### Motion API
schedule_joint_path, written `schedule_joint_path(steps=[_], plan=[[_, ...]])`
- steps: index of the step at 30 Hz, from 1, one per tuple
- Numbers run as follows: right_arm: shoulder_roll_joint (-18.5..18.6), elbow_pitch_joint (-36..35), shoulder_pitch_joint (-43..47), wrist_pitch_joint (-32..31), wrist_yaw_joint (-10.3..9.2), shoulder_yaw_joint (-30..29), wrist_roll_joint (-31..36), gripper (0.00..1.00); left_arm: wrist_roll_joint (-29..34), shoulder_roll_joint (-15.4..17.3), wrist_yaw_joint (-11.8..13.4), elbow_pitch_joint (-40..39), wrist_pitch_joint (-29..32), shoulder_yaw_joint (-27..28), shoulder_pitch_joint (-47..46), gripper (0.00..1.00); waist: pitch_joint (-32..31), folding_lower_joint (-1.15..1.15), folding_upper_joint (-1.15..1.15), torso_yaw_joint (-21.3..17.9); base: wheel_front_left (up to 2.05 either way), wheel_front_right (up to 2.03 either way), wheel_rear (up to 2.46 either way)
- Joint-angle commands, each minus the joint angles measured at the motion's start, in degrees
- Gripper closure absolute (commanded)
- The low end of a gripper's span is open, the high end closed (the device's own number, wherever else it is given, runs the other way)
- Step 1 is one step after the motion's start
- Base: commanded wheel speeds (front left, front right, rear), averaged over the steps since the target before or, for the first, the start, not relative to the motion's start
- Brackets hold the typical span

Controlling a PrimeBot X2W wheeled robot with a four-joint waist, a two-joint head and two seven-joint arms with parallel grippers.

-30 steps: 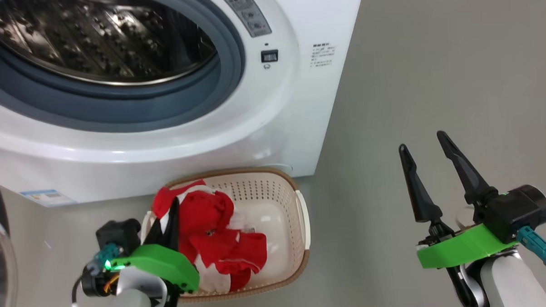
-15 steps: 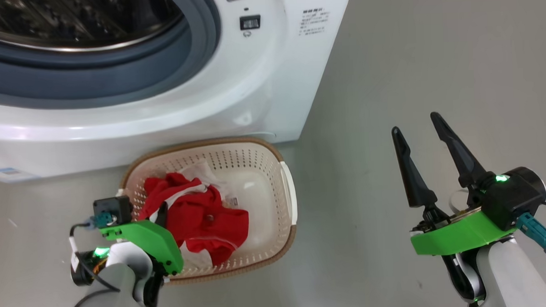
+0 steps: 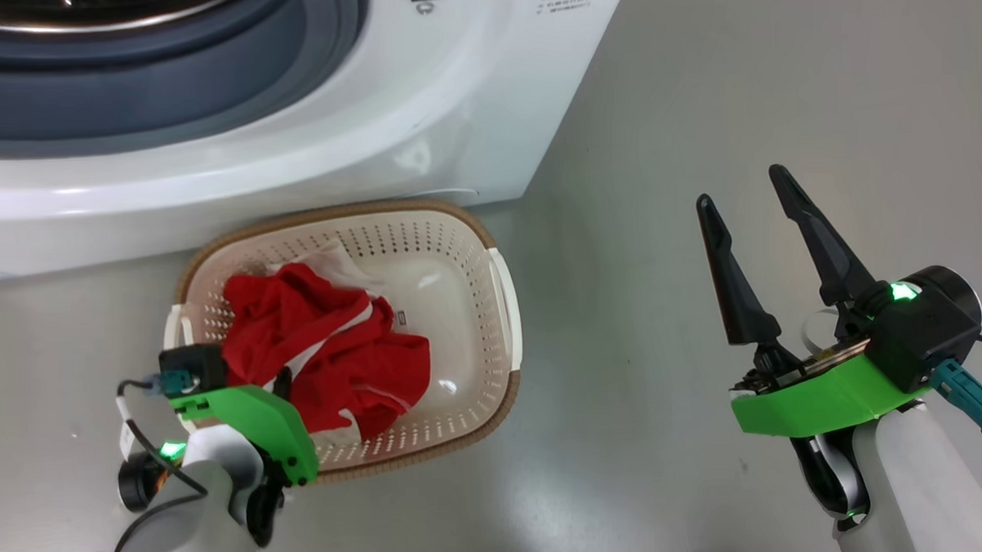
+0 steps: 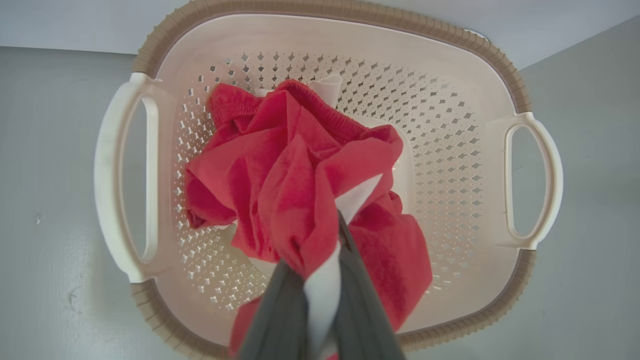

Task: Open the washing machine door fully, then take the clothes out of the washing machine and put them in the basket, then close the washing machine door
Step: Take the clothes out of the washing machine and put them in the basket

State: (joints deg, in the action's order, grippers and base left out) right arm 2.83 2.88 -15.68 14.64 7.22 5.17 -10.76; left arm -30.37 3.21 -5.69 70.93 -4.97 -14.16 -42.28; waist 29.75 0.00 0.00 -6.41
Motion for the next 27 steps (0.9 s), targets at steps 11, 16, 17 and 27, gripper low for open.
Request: schedule_joint_path(steps=[11, 16, 17, 27], plan=[[0.05, -1.38, -0.94, 0.36, 0.26, 1.48, -0.42, 0.0, -1.49, 1.87, -0.78, 1.8, -3.77, 0.95, -2.97, 0.39, 3.08, 0.0, 0.0, -1.24, 0.0, 0.0, 0.0], [0.05, -0.84, -1.0, 0.36, 0.26, 1.4, -0.44, 0.0, -1.49, 1.63, -0.72, 2.17, -5.87, 0.56, -2.88, 0.0, 2.0, 0.0, 0.0, -0.96, 0.0, 0.0, 0.0], [0.05, -0.73, -0.95, 0.36, 0.26, 1.28, -0.41, 0.0, -1.45, 1.53, -0.77, 2.2, -6.3, 0.4, -2.81, 0.0, 1.66, 0.0, 0.0, -0.8, 0.0, 0.0, 0.0], [0.05, 0.46, -0.45, 0.36, 0.26, -1.02, 1.14, 0.0, -1.22, 0.69, -1.03, -0.97, -9.88, -0.01, -1.32, 0.0, -2.37, 0.0, 0.0, 1.54, 0.0, 0.0, 0.0]])
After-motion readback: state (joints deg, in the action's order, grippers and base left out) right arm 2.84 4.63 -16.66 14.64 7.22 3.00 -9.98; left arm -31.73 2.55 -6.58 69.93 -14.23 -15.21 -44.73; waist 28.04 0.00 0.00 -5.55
